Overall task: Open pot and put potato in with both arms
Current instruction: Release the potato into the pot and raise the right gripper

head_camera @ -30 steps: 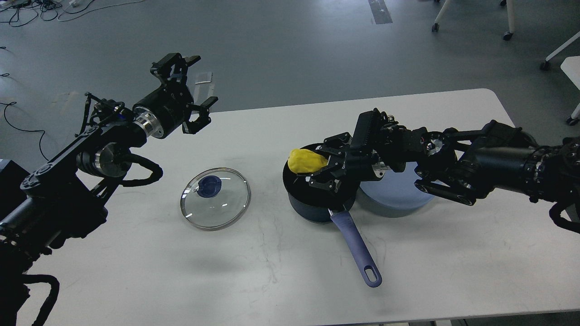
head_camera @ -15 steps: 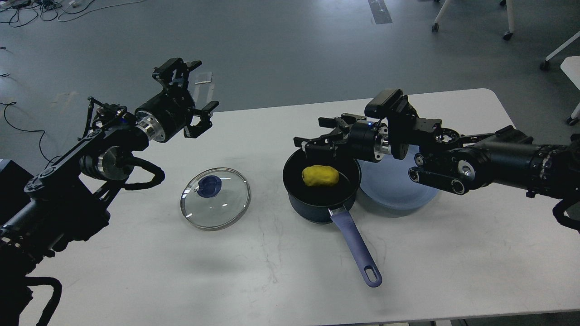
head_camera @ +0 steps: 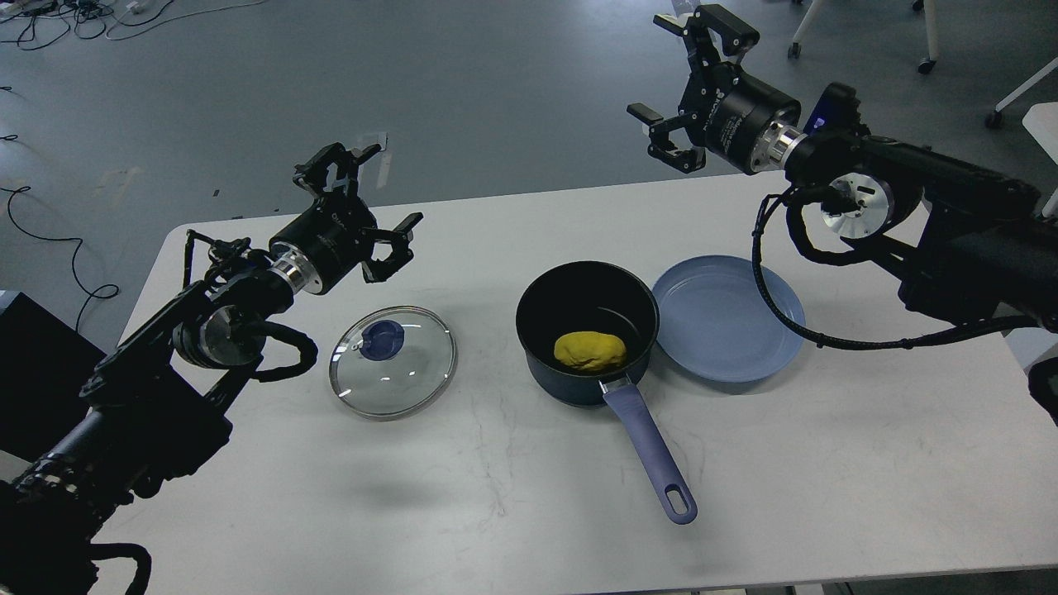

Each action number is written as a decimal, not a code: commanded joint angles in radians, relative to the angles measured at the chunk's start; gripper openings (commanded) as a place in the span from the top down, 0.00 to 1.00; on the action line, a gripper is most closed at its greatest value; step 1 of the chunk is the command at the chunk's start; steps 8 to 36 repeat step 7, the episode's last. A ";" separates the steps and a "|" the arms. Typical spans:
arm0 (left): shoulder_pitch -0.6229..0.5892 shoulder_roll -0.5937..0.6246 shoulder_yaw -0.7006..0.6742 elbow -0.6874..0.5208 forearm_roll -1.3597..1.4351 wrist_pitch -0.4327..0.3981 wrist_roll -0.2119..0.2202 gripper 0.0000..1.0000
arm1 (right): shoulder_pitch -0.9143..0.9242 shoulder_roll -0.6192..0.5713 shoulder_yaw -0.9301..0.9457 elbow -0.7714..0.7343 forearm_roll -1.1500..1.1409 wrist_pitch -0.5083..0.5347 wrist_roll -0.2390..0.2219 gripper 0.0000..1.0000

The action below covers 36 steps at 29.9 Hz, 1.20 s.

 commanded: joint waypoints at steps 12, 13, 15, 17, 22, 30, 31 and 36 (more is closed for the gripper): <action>0.008 -0.002 -0.011 -0.001 -0.058 -0.010 -0.006 0.02 | -0.053 -0.010 0.047 0.003 -0.003 -0.003 -0.014 0.00; 0.008 -0.002 -0.011 -0.001 -0.058 -0.010 -0.006 0.02 | -0.053 -0.010 0.047 0.003 -0.003 -0.003 -0.014 0.00; 0.008 -0.002 -0.011 -0.001 -0.058 -0.010 -0.006 0.02 | -0.053 -0.010 0.047 0.003 -0.003 -0.003 -0.014 0.00; 0.008 -0.002 -0.011 -0.001 -0.058 -0.010 -0.006 0.02 | -0.053 -0.010 0.047 0.003 -0.003 -0.003 -0.014 0.00; 0.008 -0.002 -0.011 -0.001 -0.058 -0.010 -0.006 0.02 | -0.053 -0.010 0.047 0.003 -0.003 -0.003 -0.014 0.00; 0.008 -0.002 -0.011 -0.001 -0.058 -0.010 -0.006 0.02 | -0.053 -0.010 0.047 0.003 -0.003 -0.003 -0.014 0.00; 0.008 -0.002 -0.011 -0.001 -0.058 -0.010 -0.006 0.02 | -0.053 -0.010 0.047 0.003 -0.003 -0.003 -0.014 0.00; 0.008 -0.002 -0.011 -0.001 -0.058 -0.010 -0.006 0.02 | -0.053 -0.010 0.047 0.003 -0.003 -0.003 -0.014 0.00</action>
